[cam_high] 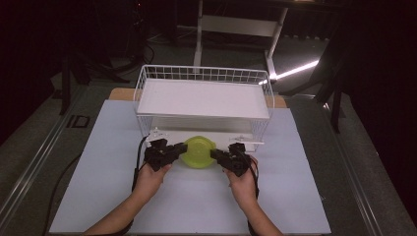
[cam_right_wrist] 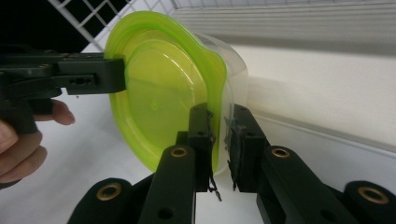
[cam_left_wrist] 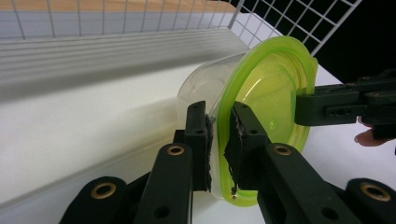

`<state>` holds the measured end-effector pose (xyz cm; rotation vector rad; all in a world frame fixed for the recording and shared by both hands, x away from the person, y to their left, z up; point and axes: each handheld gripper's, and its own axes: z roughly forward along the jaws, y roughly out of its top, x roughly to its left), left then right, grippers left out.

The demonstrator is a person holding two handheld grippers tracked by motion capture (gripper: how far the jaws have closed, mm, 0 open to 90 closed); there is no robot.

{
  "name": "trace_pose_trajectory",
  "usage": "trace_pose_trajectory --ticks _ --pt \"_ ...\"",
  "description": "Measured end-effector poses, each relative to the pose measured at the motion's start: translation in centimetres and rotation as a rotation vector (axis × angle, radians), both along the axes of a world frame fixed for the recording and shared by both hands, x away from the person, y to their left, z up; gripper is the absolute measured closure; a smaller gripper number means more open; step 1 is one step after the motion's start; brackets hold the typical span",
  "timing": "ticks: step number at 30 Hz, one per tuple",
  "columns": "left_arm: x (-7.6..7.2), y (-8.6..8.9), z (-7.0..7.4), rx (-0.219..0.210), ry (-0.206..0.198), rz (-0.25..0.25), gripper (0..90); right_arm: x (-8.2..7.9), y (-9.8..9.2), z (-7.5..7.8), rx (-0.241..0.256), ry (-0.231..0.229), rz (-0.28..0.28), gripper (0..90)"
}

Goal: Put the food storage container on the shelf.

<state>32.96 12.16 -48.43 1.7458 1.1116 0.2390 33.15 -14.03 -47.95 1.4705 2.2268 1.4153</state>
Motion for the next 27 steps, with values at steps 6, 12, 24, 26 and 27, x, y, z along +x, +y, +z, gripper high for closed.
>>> trace_pose_trajectory --ticks 6,12,24,26,27 --pt "1.3 -0.1 -1.1 -0.034 0.020 0.007 79.9 1.3 0.0 -0.9 -0.010 0.010 -0.028 80.1" --pt "2.5 -0.3 -1.6 -0.035 0.019 0.014 79.8 2.1 0.1 -1.0 -0.028 0.000 -0.044 80.1" --pt "3.4 -0.6 -1.6 0.016 -0.039 0.003 77.3 3.2 0.1 -1.0 -0.020 0.012 -0.079 78.7" --pt "3.6 -0.5 -1.6 0.022 -0.045 0.010 75.7 3.3 0.3 -0.8 -0.020 -0.005 -0.092 77.3" --pt "3.6 -0.6 -1.6 0.020 -0.049 0.017 75.3 3.4 0.4 -0.8 -0.027 -0.015 -0.096 76.8"
